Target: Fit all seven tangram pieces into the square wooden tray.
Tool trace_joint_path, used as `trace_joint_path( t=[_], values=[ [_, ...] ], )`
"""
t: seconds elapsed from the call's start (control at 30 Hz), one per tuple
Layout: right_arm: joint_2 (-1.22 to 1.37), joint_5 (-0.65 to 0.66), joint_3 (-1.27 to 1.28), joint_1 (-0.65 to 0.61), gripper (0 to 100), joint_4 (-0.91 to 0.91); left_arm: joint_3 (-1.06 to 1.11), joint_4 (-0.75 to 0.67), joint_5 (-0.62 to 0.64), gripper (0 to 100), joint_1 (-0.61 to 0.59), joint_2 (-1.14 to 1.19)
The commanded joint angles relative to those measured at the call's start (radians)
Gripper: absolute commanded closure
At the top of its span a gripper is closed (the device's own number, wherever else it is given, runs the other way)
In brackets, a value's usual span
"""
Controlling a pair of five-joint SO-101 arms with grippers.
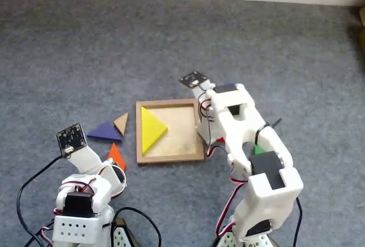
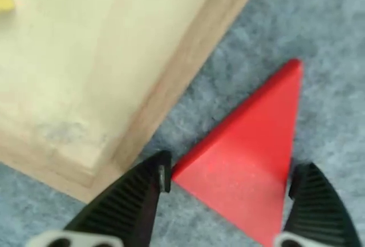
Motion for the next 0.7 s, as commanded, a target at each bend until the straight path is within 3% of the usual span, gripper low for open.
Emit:
trace_joint_path(
  t=[0.0,0.17,0.37,0.67],
  values=[
    [0.008,-0.002,-0.016,0.027,70.4,0.012,0.022,0.035,-0.002,99,0.019,-0.053],
    [-0.016,-0.002,-0.038,0.028,78.9,0.016,0.022,0.035,-0.002,99,0.019,-0.053],
    [-0.130,0.000,-0.051,0.028,79.2,0.091,0.022,0.035,-0.002,99,0.019,-0.053],
    [-0.269,0.212,-0.082,-0.027,79.2,0.094,0.022,0.035,-0.002,99,0.019,-0.053]
  ],
)
